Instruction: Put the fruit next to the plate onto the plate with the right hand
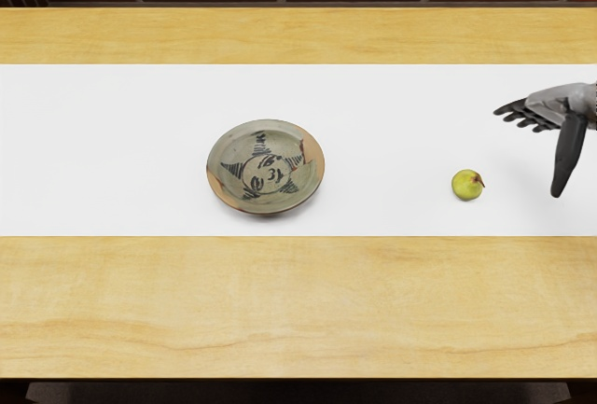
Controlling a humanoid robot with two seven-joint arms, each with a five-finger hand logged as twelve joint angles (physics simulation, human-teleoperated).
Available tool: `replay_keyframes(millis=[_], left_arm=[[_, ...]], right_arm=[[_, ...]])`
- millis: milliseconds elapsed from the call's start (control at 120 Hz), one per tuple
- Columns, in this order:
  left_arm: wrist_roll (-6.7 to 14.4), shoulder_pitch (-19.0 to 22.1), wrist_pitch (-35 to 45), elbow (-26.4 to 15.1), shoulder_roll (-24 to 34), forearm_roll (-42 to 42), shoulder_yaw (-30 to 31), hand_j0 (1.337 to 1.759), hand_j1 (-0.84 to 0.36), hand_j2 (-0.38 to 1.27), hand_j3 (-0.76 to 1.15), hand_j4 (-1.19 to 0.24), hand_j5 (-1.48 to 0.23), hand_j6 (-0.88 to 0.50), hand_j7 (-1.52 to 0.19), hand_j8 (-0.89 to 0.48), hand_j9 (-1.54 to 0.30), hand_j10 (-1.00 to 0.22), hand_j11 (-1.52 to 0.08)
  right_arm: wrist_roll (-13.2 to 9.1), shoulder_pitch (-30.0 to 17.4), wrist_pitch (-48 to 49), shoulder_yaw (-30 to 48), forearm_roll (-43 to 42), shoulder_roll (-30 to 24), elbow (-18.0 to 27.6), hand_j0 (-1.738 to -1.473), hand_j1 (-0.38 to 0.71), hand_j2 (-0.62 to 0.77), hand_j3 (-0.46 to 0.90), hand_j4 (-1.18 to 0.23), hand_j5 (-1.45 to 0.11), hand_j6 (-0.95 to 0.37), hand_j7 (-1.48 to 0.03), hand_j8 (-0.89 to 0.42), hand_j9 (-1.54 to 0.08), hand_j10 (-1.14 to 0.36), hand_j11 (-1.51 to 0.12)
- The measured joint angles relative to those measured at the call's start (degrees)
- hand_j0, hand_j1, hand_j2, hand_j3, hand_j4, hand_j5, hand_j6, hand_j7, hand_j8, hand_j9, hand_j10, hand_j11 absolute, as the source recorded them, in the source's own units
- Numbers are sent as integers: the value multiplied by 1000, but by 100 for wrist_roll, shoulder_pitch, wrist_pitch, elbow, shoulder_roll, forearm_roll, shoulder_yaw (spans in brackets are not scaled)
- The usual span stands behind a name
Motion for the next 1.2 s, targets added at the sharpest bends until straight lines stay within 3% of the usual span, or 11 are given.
replay_keyframes(millis=[133,250,392,475,792,1200], left_arm=[[0,0,0,0,0,0,0,1658,325,4,0,-21,-27,-21,-27,-21,-27,-21,-27],[0,0,0,0,0,0,1,1658,325,4,0,-21,-27,-21,-27,-21,-27,-21,-27],[0,0,0,0,0,0,1,1658,325,4,0,-21,-27,-21,-27,-21,-27,-21,-27],[0,0,0,0,0,0,1,1658,325,4,0,-21,-27,-21,-27,-21,-27,-21,-27],[0,0,0,0,0,0,1,1658,325,4,0,-21,-27,-21,-27,-21,-27,-21,-26],[0,0,1,0,0,0,1,1658,325,4,0,-21,-27,-21,-27,-21,-27,-21,-26]], right_arm=[[-24,8,0,-2,-38,73,8,-1658,-349,0,0,-5,-1,-7,0,-6,0,-4,0],[-408,51,0,-7,-94,462,43,-1658,-349,0,0,-5,-1,-7,0,-5,0,-4,0],[-570,139,0,160,157,646,142,-1658,-349,0,0,-5,-1,-7,0,-5,0,-4,0],[-601,137,-1,420,181,591,220,-1658,-349,0,0,-4,-1,-6,0,-5,0,-3,0],[-625,-287,-431,569,-835,500,1550,-1658,-349,0,0,-4,-1,-6,0,-4,0,-3,0],[-626,-1217,-2016,636,-2220,705,1858,-1658,-349,1,0,-4,-1,-6,0,-5,0,-4,0]])
